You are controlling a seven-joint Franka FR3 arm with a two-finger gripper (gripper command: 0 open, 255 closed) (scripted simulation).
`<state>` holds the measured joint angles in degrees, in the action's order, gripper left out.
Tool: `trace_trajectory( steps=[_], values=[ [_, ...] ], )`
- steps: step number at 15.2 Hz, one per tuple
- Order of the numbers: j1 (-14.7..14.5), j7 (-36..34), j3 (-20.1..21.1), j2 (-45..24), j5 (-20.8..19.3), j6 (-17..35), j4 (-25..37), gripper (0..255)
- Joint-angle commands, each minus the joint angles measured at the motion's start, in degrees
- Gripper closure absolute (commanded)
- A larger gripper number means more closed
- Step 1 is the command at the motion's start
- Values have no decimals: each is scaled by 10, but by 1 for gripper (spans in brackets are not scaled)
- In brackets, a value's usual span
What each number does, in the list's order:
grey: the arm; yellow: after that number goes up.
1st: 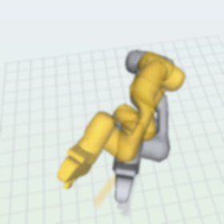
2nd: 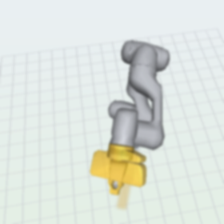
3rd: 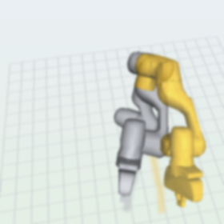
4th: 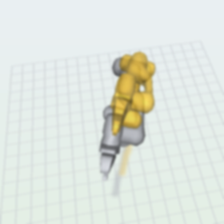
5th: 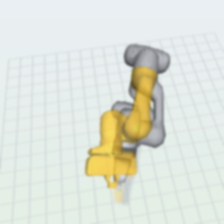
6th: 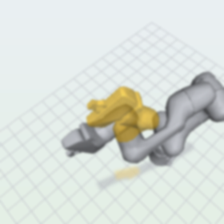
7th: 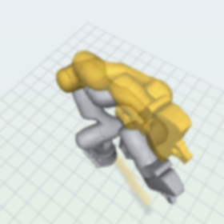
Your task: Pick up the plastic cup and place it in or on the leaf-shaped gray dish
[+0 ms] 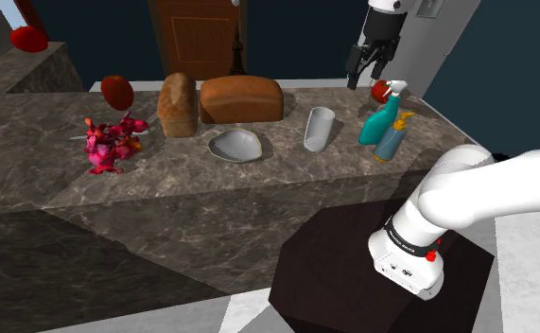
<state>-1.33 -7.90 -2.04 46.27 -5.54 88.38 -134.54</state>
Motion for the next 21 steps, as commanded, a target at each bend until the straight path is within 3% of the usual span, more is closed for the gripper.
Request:
trace_trajectory(
  steps=[1, 13, 21],
  values=[
    [0, 0, 0, 0, 0, 0, 0, 0],
    [19, -3, -47, -151, -14, 250, -87, 0],
    [21, -4, -53, -171, -18, 315, -131, 0]
  ],
)
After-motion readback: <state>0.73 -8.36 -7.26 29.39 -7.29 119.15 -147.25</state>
